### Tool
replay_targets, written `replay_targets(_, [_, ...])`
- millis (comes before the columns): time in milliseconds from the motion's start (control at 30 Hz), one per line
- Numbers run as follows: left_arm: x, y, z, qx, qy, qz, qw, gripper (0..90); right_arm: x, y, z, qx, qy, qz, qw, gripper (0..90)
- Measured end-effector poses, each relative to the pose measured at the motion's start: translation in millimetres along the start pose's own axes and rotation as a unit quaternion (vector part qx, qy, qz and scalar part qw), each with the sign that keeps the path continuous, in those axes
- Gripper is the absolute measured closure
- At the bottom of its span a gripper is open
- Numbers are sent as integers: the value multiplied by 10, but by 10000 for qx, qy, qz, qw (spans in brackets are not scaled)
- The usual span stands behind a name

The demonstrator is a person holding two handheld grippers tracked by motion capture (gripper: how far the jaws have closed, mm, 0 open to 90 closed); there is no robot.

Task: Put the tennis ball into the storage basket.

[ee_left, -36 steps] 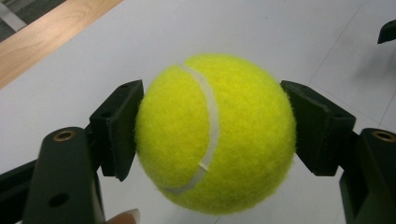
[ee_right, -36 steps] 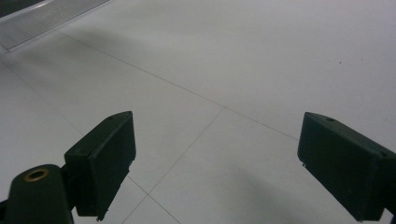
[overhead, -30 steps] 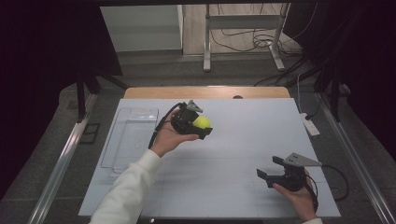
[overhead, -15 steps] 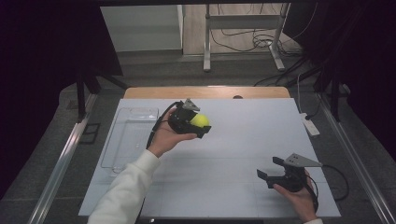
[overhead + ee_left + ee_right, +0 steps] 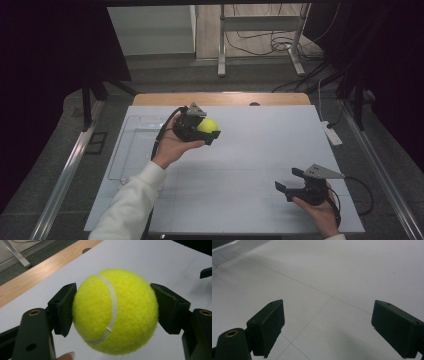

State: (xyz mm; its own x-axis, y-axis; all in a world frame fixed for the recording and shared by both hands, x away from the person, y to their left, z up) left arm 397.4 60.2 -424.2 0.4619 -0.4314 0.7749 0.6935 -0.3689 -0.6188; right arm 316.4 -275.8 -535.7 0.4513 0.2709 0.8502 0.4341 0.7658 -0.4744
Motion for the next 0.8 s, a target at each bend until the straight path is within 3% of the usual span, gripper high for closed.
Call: replay_targets(800, [-45, -171, 196, 258, -59, -153, 9995, 262, -11, -4, -7, 0, 6, 40, 10000, 114])
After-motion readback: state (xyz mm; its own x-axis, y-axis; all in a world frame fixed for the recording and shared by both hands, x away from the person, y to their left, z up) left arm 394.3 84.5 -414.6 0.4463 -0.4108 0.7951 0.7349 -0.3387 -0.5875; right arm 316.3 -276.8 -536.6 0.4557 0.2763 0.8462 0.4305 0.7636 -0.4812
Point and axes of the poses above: each handheld gripper's, and its own axes: y roughly forward along the jaws, x roughly out of its top, z roughly to its left, the point moved 5 cm from there along y, roughly forward along the jaws, and after that the axes turned 14 degrees about x, right-handed, at the moved point
